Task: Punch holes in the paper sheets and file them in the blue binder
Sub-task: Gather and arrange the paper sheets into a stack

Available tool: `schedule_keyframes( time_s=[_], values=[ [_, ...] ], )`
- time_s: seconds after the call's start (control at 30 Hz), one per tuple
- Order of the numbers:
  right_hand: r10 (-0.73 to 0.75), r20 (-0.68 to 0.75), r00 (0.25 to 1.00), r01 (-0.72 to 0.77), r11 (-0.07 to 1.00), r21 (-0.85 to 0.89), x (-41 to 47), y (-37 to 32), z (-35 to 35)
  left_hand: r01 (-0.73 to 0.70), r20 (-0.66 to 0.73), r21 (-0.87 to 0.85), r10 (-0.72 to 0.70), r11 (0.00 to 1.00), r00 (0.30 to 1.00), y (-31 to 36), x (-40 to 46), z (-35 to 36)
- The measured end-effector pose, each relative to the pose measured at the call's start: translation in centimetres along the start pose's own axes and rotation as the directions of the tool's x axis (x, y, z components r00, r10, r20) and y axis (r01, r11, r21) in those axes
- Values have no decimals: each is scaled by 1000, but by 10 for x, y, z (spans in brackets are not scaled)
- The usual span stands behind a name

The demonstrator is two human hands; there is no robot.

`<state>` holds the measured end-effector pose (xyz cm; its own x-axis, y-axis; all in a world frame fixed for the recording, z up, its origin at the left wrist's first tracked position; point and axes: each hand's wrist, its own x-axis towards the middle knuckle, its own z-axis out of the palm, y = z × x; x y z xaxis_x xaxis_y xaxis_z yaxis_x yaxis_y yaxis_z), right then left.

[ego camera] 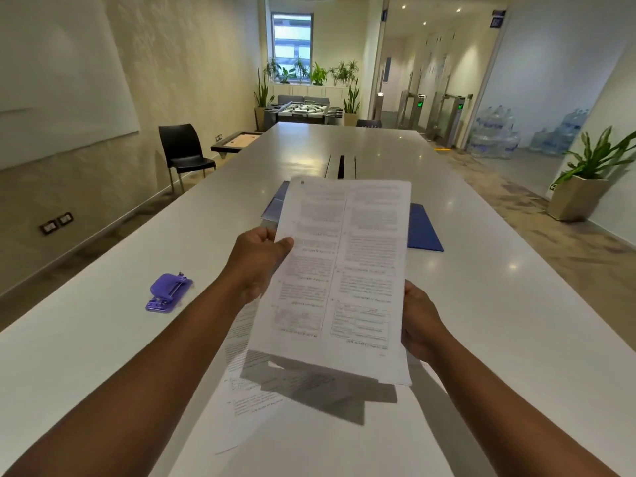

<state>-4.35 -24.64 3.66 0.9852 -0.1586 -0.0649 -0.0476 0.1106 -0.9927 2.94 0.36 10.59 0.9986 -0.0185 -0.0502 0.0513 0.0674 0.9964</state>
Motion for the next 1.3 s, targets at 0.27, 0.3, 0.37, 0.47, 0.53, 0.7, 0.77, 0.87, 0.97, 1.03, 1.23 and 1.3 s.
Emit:
schedule_keyframes(
  time_s=[0.27,0.3,0.37,0.47,0.53,0.7,0.77,0.87,0.97,1.03,1.23,1.3],
  values=[
    [32,35,999,-38,987,155,-10,-16,-5,138,-61,183,-129,973,990,-41,13,-4],
    [20,35,999,-25,988,150,-11,-15,-5,163,-44,153,-158,975,986,-43,13,-3],
    [14,38,999,-19,992,128,-12,-15,-4,212,0,59,-212,975,977,-44,11,1],
    [-3,43,999,2,1000,24,-14,-16,4,238,34,-1,-238,971,971,-46,8,6],
    [-13,46,999,15,999,-30,-15,-15,4,224,35,-17,-223,974,974,-47,8,7],
    [-31,115,993,26,999,45,-15,-18,-4,146,52,25,-147,989,988,-50,6,8],
    [-55,105,993,58,998,-24,-15,-17,-6,113,51,31,-114,993,992,-50,4,10],
    [-83,66,994,91,987,-130,-14,-16,-9,49,58,78,-53,996,997,-47,0,14],
    [-88,34,996,93,981,-170,-14,-19,-14,-33,94,112,23,993,995,-43,-4,14],
    [-79,18,997,80,986,-148,-15,-23,-16,-57,125,99,44,993,991,-41,-5,12],
    [70,73,995,-64,994,-85,-12,-17,-24,40,144,86,-52,996,988,-46,-7,13],
    [159,71,985,-154,985,-76,-11,-11,-25,136,126,77,-145,988,981,-53,-8,16]
  ],
)
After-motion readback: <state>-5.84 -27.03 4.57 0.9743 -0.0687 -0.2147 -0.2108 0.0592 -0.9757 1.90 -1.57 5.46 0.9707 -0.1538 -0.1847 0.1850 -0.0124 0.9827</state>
